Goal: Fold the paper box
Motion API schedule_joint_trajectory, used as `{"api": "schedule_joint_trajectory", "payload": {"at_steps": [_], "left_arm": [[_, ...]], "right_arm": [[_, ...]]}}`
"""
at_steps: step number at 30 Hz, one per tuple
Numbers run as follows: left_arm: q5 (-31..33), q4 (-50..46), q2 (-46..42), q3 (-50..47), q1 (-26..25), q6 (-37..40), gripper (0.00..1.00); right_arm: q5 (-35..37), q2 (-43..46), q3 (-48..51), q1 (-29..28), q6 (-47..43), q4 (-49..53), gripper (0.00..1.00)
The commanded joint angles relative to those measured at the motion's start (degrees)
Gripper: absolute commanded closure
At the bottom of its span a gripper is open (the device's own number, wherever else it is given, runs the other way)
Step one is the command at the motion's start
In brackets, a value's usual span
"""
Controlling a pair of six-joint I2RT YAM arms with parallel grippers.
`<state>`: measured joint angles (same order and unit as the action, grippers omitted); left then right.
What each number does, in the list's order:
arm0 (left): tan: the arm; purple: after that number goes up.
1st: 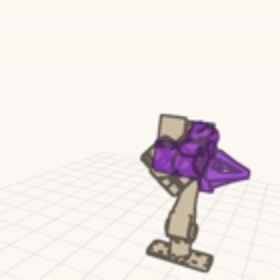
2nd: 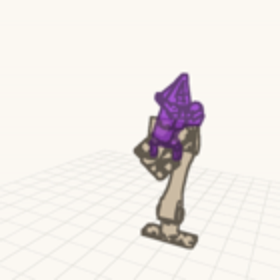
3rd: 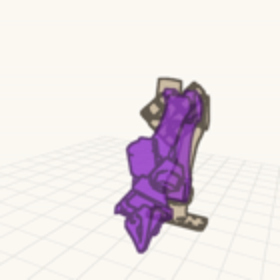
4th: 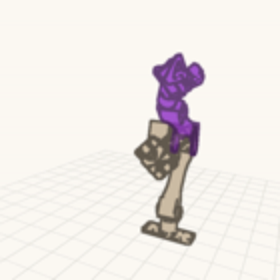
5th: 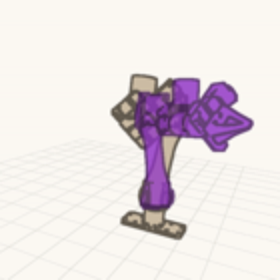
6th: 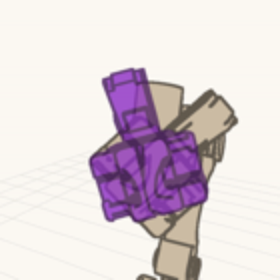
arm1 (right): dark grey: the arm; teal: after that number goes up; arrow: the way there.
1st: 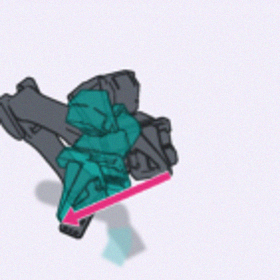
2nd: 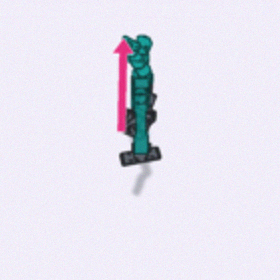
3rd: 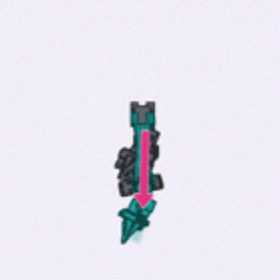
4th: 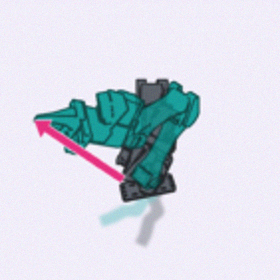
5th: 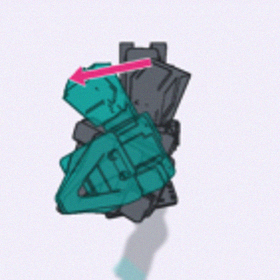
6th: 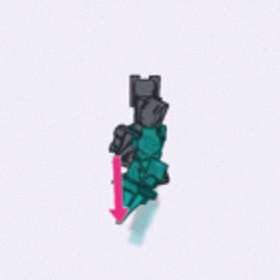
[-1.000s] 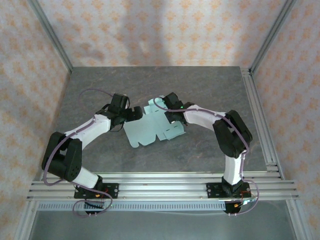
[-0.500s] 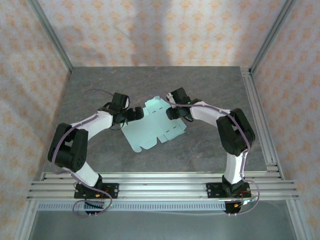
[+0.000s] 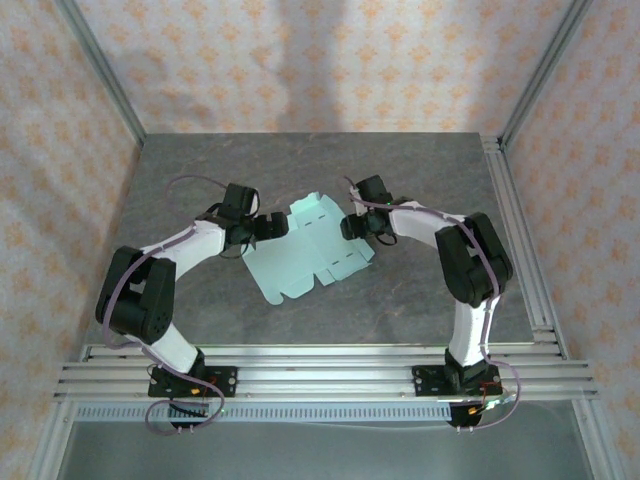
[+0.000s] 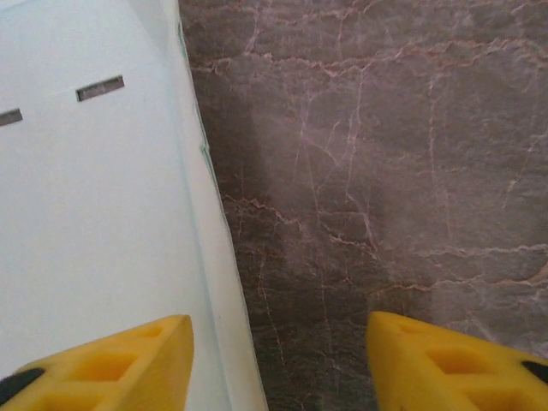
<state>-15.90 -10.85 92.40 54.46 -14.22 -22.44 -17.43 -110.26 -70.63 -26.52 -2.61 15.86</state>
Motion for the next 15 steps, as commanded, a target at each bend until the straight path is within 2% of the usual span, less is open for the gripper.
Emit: {"api": "schedule_joint_trajectory", "payload": {"at_steps": [1,9,12,15], "left_arm": [[-0.2,1.0,-0.4,1.7,0.1,0.9,0.0],[-0.2,0.8,-0.1,2.0,0.1,1.0,0.0],[-0.2,1.7,-0.1,1.7,0.1,0.7,0.0],[0.0,2.7,-0.4,1.4,0.1,0.4,0.0]], "right_arm": [[-2.0,-1.5,0.1,-0.2,1.2,1.4,0.54],[1.5,0.6,1.5,-0.3,-1.1,0.5,1.0],[3.8,2.5,2.2,-1.2,-3.3,0.3,1.0],[11.5,3.0,0.8,-2.9,-6.8,3.1,1.0]]}}
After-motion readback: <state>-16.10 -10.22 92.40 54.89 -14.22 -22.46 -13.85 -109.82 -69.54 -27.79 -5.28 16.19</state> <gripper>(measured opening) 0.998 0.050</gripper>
